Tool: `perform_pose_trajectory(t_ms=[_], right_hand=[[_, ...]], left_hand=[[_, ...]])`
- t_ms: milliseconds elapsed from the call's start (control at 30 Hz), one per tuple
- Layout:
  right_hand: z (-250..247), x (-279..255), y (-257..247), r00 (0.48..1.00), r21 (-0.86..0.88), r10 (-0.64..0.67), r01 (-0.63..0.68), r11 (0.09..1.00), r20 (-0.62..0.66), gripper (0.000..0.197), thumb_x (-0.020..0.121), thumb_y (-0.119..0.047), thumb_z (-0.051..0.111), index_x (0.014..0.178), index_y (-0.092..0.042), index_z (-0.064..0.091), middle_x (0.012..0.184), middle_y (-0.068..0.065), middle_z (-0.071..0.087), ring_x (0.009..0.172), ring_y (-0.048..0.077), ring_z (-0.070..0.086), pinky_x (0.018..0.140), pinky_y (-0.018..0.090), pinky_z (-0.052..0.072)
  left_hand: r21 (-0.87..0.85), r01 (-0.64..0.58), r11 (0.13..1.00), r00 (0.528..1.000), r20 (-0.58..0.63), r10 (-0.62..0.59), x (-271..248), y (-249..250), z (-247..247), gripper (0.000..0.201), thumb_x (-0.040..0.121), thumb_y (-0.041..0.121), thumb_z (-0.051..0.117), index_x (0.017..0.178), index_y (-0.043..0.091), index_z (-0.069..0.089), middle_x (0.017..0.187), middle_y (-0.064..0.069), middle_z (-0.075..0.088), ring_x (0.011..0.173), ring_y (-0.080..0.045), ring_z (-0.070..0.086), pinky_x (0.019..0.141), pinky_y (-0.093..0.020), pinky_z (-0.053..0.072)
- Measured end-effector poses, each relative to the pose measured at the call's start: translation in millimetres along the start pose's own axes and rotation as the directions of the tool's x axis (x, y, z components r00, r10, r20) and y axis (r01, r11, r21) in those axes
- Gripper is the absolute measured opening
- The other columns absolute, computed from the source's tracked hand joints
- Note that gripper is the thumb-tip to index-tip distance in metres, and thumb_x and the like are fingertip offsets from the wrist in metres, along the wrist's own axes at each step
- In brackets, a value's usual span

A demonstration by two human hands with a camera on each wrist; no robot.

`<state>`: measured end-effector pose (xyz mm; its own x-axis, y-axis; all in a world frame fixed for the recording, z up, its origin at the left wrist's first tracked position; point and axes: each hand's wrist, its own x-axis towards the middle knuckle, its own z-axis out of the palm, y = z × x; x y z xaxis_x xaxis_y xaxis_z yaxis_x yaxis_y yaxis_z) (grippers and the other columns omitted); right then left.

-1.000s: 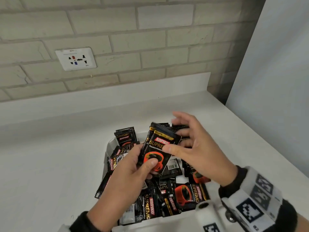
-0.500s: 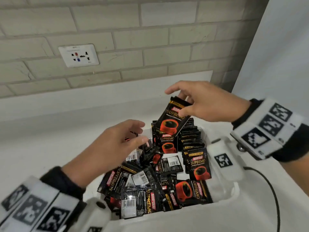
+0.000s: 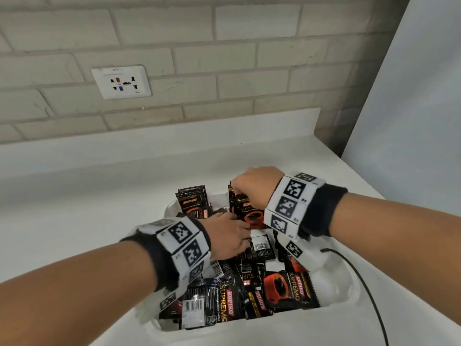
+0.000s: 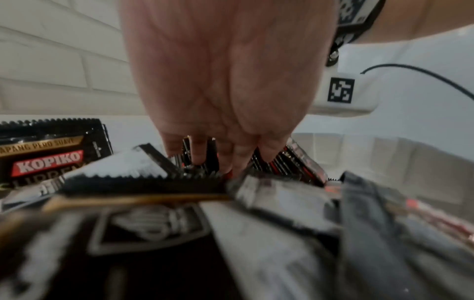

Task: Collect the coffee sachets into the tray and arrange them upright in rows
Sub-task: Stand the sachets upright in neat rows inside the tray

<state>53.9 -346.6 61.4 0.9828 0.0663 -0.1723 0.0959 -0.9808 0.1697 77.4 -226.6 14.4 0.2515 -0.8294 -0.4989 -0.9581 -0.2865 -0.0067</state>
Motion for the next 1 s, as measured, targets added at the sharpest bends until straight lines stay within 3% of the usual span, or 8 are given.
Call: perform_pose_trajectory(t_ms=[133, 333, 533, 600, 700, 800, 900, 1000], right_hand=[[2.3, 5.2, 0.7, 0.998, 0.023, -0.004, 0.002, 1.000, 0.056, 0.029, 0.081, 0.000, 0.049, 0.108, -0.007, 0.056, 0.102, 0.013, 0.060, 0.072, 0.022, 0.049, 0.048, 0.025, 0.030], [5.0, 13.0, -0.8, 0.994, 0.038, 0.000, -0.005, 0.999, 0.108, 0.024, 0.081, -0.001, 0.052, 0.104, -0.005, 0.056, 0.089, 0.009, 0.051, 0.073, 0.024, 0.050, 0.048, 0.025, 0.030], [11.2, 13.1, 1.5, 0.997, 0.105, -0.036, 0.028, 0.994, 0.068, 0.035, 0.076, -0.014, 0.066, 0.107, -0.009, 0.052, 0.099, 0.009, 0.056, 0.080, 0.027, 0.056, 0.047, 0.024, 0.029], [10.1, 14.0, 4.6, 0.998, 0.149, -0.036, 0.028, 0.989, 0.056, 0.037, 0.074, -0.019, 0.071, 0.105, -0.014, 0.051, 0.099, 0.004, 0.055, 0.086, 0.024, 0.056, 0.051, 0.026, 0.033], [0.0, 12.4, 14.0, 0.998, 0.265, 0.023, -0.037, 0.964, 0.058, 0.040, 0.075, -0.019, 0.074, 0.109, -0.020, 0.052, 0.094, -0.003, 0.050, 0.090, 0.018, 0.054, 0.067, 0.027, 0.038], [-15.0, 4.9, 30.6, 0.994, 0.372, 0.102, -0.104, 0.922, 0.026, 0.038, 0.076, -0.024, 0.073, 0.108, -0.021, 0.054, 0.089, -0.007, 0.048, 0.087, 0.013, 0.048, 0.073, 0.026, 0.034], [-22.7, -0.9, 48.3, 0.985, 0.410, 0.171, -0.159, 0.898, 0.007, 0.030, 0.079, -0.019, 0.071, 0.106, -0.019, 0.057, 0.089, -0.007, 0.053, 0.086, 0.013, 0.052, 0.075, 0.025, 0.036], [-19.6, -1.8, 55.9, 0.981, 0.406, 0.182, -0.195, 0.893, 0.070, 0.028, 0.080, -0.014, 0.070, 0.105, -0.018, 0.059, 0.090, -0.007, 0.058, 0.088, 0.014, 0.055, 0.076, 0.026, 0.038]], left_hand=[[0.052, 0.039, 0.998, 0.992, 0.121, -0.045, 4.8, 0.5, 2.6, 0.048, 0.103, 0.032, 0.016, 0.144, 0.016, 0.032, 0.153, 0.002, 0.028, 0.137, -0.030, 0.024, 0.114, -0.046, 0.015], [0.161, 0.036, 0.986, 0.988, 0.141, -0.060, 1.7, -0.9, 4.0, 0.048, 0.102, 0.035, 0.015, 0.144, 0.018, 0.034, 0.151, 0.002, 0.033, 0.130, -0.029, 0.030, 0.109, -0.045, 0.024], [0.139, 0.021, 0.990, 0.983, 0.176, -0.045, -2.5, -0.6, 2.7, 0.046, 0.103, 0.033, 0.017, 0.135, 0.014, 0.044, 0.144, -0.003, 0.042, 0.127, -0.032, 0.031, 0.108, -0.048, 0.024], [0.116, 0.024, 0.993, 0.984, 0.170, -0.043, -3.6, -0.9, 2.4, 0.047, 0.103, 0.033, 0.016, 0.134, 0.014, 0.046, 0.142, -0.002, 0.044, 0.127, -0.032, 0.032, 0.108, -0.048, 0.024], [0.095, 0.017, 0.995, 0.990, 0.139, -0.030, -5.1, -1.5, 3.0, 0.046, 0.103, 0.031, 0.018, 0.132, 0.011, 0.048, 0.139, -0.005, 0.047, 0.126, -0.031, 0.035, 0.108, -0.047, 0.026], [-0.016, 0.025, 1.000, 0.998, 0.064, -0.024, -6.5, -4.0, 1.6, 0.047, 0.101, 0.031, 0.020, 0.129, 0.008, 0.052, 0.135, -0.007, 0.053, 0.124, -0.029, 0.041, 0.108, -0.043, 0.027], [-0.217, 0.002, 0.976, 1.000, -0.019, -0.007, -9.8, -6.0, -5.6, 0.048, 0.100, 0.033, 0.023, 0.132, 0.011, 0.052, 0.132, -0.009, 0.056, 0.121, -0.025, 0.049, 0.108, -0.037, 0.032], [-0.351, 0.038, 0.935, 0.995, -0.077, -0.069, -13.5, -6.5, -16.9, 0.039, 0.101, 0.025, 0.033, 0.135, 0.016, 0.049, 0.126, -0.007, 0.059, 0.112, -0.020, 0.055, 0.097, -0.026, 0.041]])
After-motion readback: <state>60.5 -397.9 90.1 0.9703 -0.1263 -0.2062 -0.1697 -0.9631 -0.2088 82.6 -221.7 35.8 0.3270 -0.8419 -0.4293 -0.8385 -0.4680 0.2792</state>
